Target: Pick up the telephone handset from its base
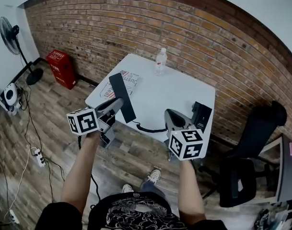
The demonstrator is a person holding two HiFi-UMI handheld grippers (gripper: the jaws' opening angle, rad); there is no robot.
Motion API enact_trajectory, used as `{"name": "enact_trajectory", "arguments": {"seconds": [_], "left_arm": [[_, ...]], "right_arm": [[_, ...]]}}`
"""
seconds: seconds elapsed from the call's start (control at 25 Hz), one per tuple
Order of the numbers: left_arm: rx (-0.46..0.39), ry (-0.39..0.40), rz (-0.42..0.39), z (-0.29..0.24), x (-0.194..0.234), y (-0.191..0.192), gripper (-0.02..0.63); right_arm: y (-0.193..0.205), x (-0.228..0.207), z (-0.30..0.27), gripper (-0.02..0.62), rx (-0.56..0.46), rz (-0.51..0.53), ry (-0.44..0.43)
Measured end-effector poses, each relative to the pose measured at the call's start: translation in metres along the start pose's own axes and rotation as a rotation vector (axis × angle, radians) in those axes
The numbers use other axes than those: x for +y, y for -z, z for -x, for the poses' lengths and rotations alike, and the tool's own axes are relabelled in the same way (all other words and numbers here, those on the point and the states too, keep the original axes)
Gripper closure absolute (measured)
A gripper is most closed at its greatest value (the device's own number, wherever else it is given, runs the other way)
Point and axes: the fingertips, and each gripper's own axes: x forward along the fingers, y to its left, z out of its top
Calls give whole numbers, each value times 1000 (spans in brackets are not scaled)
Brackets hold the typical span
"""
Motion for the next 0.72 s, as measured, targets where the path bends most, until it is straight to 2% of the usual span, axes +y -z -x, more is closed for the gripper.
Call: {"name": "enact_trajectory", "arguments": {"seconds": [0.32, 0.56, 0.72], "left_arm": [[-44, -170, -130, 39, 13, -10, 534], [-46, -279, -192, 53, 20, -7, 534], [-31, -345, -263, 57, 20, -5, 534]], "right_arm": [[-8, 24, -16, 595, -15, 12, -54], [-10, 28, -15, 596, -32, 9, -49], [-11, 27, -14, 597, -34, 2, -44]]}}
